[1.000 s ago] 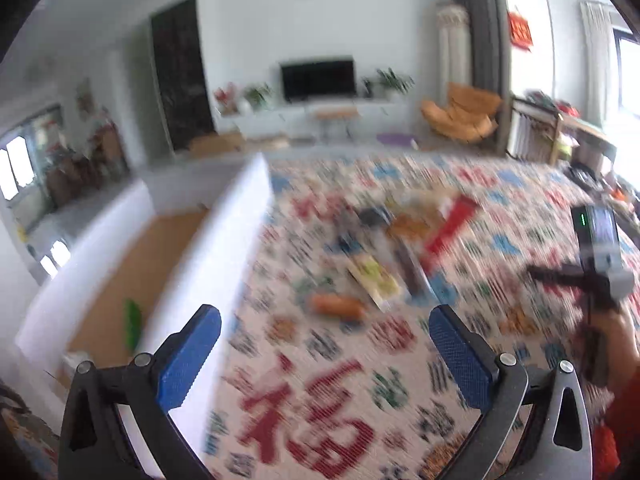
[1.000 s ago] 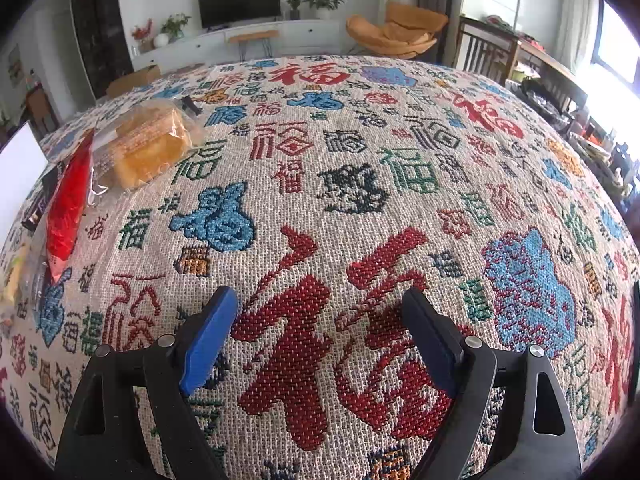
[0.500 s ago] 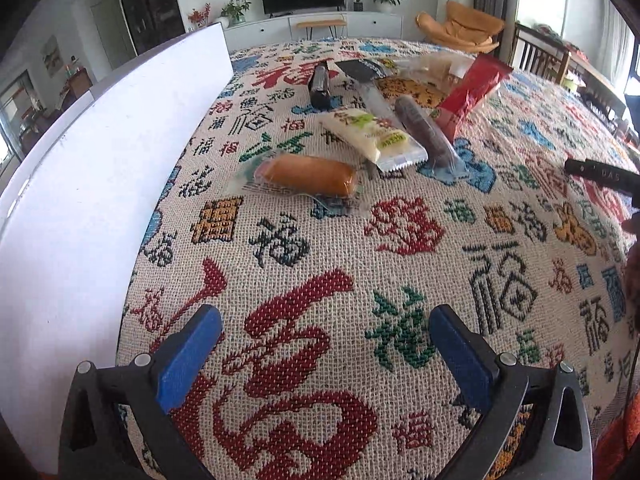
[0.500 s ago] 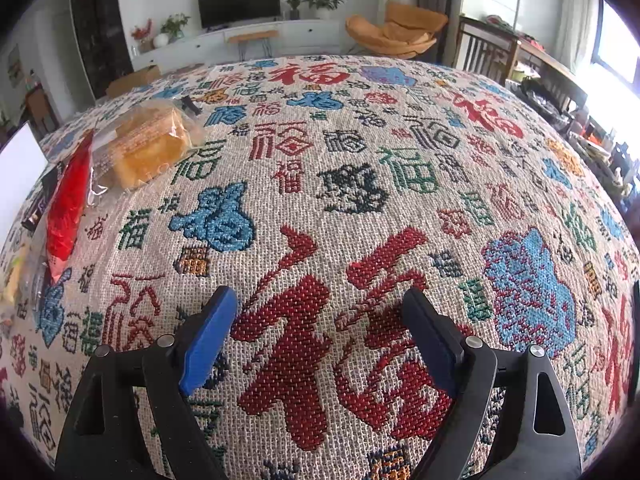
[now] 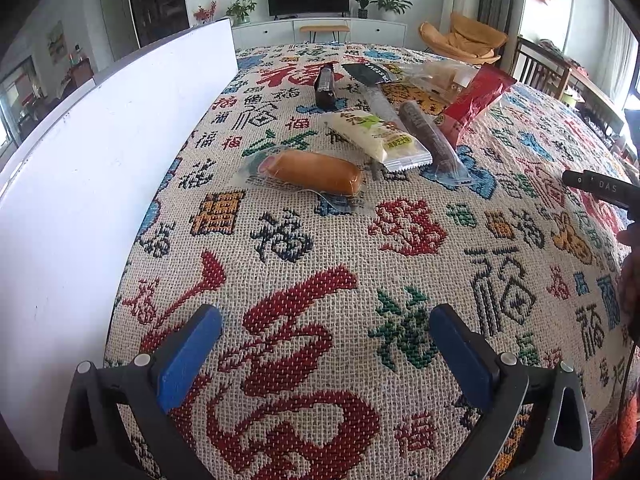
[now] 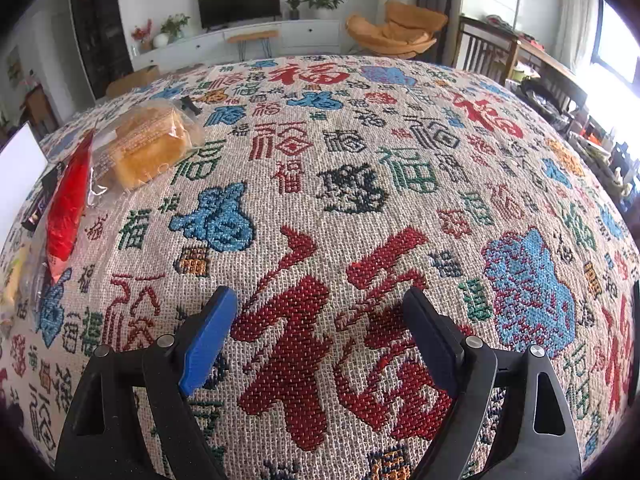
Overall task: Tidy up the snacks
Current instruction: 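Move the open left tool back over the remaining snacks, then grasp the orange bread roll in clear wrap with the left tool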
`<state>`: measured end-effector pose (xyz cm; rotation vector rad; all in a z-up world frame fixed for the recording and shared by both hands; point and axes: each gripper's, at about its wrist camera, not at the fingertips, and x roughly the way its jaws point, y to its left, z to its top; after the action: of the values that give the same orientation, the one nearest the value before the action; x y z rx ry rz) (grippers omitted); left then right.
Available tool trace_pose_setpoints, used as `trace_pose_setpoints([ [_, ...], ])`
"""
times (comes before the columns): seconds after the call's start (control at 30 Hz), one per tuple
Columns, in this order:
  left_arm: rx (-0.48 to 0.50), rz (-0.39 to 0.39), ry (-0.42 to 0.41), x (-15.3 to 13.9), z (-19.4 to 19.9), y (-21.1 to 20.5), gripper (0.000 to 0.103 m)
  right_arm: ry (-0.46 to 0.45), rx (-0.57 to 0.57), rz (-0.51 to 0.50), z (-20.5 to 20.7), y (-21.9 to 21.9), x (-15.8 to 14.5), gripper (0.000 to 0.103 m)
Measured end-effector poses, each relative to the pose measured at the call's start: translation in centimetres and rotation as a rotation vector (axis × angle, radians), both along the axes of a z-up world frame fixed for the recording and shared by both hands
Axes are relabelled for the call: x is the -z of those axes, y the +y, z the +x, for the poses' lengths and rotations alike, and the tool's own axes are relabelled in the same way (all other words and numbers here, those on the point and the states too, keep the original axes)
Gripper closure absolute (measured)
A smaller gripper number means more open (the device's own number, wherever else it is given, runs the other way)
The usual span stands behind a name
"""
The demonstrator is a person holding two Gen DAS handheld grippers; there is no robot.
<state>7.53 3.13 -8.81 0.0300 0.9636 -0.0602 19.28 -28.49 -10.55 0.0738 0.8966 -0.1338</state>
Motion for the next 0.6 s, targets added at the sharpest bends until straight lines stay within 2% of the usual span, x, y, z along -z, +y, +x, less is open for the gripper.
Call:
trace_pose_setpoints([
  [0.2,0.029,0.0,-0.021,0.0,-0.5,0.1,0.0,0.0,0.0,0.0,0.0,0.0,0.0,0.016],
  [0.43,0.057,-0.023,0.061,-0.4,-0.1,0.6,0.0,0.0,-0.001,0.0,0.0,0.0,0.0,0.016],
  [0.5,0.055,-0.07,0.075,-0.7,0.2,1.1,0.0,0.0,-0.001,0.001,0.0,0.0,0.0,0.016],
  [0.6,0.036,-0.208,0.084,-1.7,1.6,2.4,0.0,0.0,-0.001,0.001,0.0,0.0,0.0,0.016],
])
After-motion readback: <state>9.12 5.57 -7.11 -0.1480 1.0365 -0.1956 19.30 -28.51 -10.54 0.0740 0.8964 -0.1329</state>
